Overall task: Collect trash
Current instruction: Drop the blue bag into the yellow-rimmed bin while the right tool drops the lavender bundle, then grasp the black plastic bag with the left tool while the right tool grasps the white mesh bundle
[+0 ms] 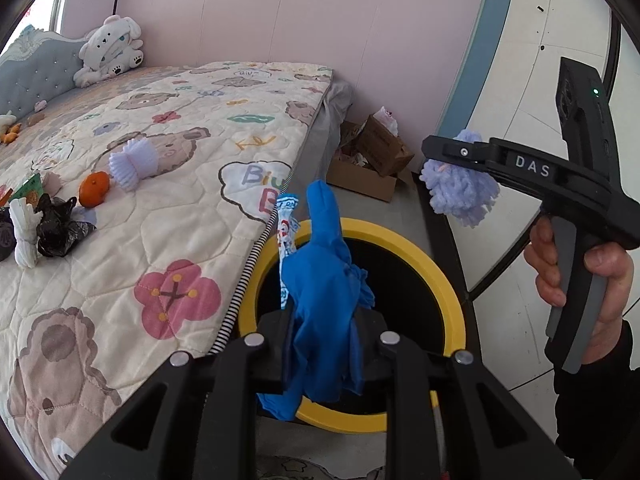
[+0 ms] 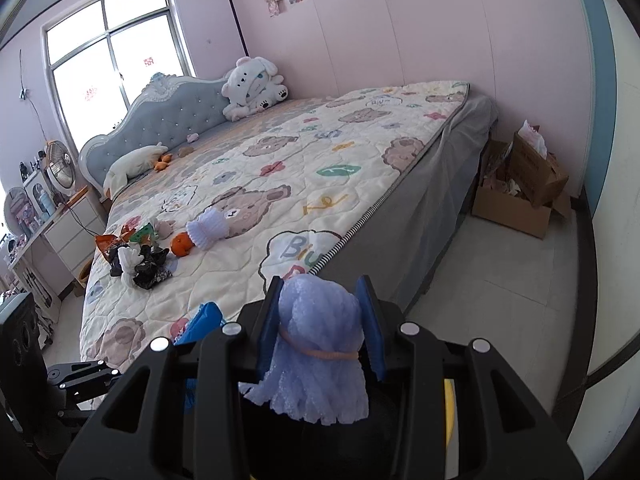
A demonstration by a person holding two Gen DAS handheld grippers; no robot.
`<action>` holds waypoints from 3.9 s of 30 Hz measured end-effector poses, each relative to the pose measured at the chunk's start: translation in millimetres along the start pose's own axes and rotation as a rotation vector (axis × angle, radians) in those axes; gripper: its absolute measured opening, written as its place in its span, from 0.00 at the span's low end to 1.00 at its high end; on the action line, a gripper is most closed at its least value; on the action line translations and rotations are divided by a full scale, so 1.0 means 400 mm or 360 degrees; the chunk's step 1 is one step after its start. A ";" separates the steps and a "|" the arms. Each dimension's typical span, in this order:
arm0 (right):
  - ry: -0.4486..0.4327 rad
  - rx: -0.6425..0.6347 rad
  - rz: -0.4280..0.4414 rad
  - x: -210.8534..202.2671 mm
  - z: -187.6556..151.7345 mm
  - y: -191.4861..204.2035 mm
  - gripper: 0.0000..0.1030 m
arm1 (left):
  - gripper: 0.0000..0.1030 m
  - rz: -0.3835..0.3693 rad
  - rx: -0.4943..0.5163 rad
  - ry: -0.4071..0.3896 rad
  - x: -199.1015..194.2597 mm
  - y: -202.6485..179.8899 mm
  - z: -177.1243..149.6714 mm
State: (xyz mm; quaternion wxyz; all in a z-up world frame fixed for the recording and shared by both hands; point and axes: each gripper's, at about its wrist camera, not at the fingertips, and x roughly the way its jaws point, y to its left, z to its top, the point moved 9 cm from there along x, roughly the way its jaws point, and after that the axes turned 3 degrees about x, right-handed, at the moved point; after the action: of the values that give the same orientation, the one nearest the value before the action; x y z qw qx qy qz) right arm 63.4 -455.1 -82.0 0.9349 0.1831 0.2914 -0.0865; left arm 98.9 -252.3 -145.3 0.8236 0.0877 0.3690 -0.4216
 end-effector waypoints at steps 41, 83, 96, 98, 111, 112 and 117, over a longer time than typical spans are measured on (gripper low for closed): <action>-0.0085 0.0086 -0.0046 0.022 0.044 -0.008 0.62 | 0.81 0.0156 -0.0081 -0.0243 -0.092 0.111 0.059; 0.0108 -0.0216 0.0224 0.464 0.148 0.535 0.79 | 0.92 0.0832 -0.0540 -0.0403 -0.314 0.818 0.067; 0.0222 -0.0227 0.0133 0.648 0.126 0.576 0.79 | 0.92 0.0898 -0.0694 -0.0315 -0.244 1.014 0.041; 0.0234 -0.0233 0.0104 0.677 0.124 0.579 0.79 | 0.92 0.0903 -0.0717 -0.0301 -0.231 1.039 0.037; 0.0270 -0.0264 -0.0070 0.827 0.121 0.570 0.78 | 0.92 0.0877 -0.0778 -0.0245 -0.145 1.121 0.033; 0.0279 -0.0267 -0.0074 0.835 0.117 0.571 0.78 | 0.92 0.0874 -0.0781 -0.0245 -0.139 1.122 0.034; 0.0298 -0.0263 -0.0087 0.871 0.108 0.574 0.78 | 0.92 0.0859 -0.0813 -0.0231 -0.109 1.135 0.031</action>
State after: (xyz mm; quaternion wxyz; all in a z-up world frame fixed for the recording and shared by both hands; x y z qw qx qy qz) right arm 431.2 -280.5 -182.7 0.9128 0.1045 0.3885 -0.0702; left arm 434.0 55.2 -182.4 0.9244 -0.0565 0.3665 -0.0891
